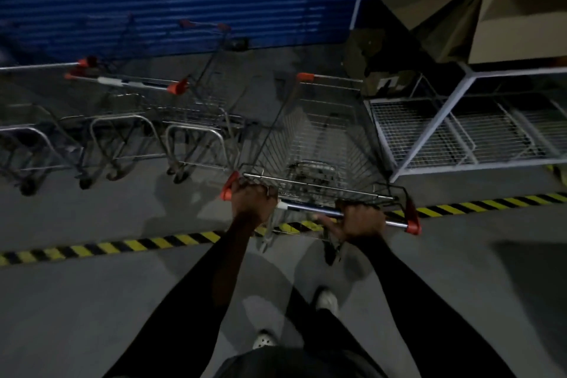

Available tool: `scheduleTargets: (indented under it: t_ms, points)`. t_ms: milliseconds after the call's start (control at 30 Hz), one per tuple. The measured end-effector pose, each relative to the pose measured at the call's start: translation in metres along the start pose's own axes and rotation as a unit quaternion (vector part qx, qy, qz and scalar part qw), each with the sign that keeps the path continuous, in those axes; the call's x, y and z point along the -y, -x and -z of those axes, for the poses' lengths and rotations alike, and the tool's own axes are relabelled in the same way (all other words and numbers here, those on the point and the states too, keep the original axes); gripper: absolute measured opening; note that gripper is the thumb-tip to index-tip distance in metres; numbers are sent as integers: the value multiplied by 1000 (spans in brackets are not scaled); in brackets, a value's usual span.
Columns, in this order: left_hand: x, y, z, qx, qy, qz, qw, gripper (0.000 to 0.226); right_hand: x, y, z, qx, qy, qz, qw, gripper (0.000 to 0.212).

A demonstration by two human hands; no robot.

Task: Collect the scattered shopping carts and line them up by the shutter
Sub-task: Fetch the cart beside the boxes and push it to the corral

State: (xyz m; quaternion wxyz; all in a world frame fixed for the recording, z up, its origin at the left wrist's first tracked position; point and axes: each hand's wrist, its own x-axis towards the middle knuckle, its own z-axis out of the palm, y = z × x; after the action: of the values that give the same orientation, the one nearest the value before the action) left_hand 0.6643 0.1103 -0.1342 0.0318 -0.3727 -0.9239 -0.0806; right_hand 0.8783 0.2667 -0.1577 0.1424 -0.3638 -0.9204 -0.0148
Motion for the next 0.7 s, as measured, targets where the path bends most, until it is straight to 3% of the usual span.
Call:
scheduleTargets:
  t_ms: [33,200,400,533,700]
  points:
    - [-7,-14,-5,5,-12,1,1000,52,-9,-14,-4,-32,9,4,999,75]
    - [-42,-86,-23,-36,-21,7,999,50,-45,-102,-4,7,24,35,999,84]
    - [-59,-175,-39,-26,-55,-31,998,51,-66,-194,-32,63,52,44,996,97]
    - [-49,-236,-55,-18,20,10,1000,55,-55,-254,-40,122,61,37,990,113]
    - [-44,-265,-69,19,42,67,997,53,-28,-310,-51,115,3,19,993,101]
